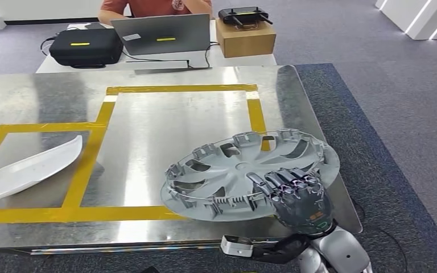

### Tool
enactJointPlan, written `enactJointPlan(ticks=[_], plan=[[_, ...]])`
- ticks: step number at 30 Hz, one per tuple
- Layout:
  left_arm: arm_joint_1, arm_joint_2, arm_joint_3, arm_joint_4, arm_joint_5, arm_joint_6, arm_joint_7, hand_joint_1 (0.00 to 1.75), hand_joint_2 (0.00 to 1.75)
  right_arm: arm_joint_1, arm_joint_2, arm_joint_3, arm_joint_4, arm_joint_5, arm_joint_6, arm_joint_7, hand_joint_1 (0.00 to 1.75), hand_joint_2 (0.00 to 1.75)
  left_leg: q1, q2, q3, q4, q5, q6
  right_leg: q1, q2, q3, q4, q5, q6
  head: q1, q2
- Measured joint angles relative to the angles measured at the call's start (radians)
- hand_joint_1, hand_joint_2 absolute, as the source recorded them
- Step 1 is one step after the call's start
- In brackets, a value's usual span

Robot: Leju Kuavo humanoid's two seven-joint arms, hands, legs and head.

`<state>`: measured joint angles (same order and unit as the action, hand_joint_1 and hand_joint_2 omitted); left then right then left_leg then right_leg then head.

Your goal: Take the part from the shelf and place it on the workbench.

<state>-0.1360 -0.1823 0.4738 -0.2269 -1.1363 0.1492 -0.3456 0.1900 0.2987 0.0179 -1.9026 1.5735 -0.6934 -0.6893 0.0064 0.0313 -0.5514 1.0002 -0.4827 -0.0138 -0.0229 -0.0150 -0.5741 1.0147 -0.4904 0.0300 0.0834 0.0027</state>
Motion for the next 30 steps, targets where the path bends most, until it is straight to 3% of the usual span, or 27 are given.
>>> enactJointPlan(ticks=[18,30], plan=[[-0.021,-0.001,0.0,0.0,-0.04,-0.003,0.0,0.0,0.0,-0.063,-0.021,-0.107,0.081,-0.001,0.0,-0.005,1.75,1.75,0.0,0.0,0.0,0.001,0.0,0.0,0.0,0.0,0.0,0.0,0.001,0.001,0.0,0.0],[-0.055,-0.004,-0.001,-0.004,-0.023,0.003,-0.011,0.0,0.0,-0.096,-0.051,-0.046,0.119,-0.001,0.0,0.033,1.75,1.75,0.0,0.0,-0.001,0.002,0.0,0.0,0.0,0.001,0.0,0.0,0.001,0.002,0.0,0.0]])
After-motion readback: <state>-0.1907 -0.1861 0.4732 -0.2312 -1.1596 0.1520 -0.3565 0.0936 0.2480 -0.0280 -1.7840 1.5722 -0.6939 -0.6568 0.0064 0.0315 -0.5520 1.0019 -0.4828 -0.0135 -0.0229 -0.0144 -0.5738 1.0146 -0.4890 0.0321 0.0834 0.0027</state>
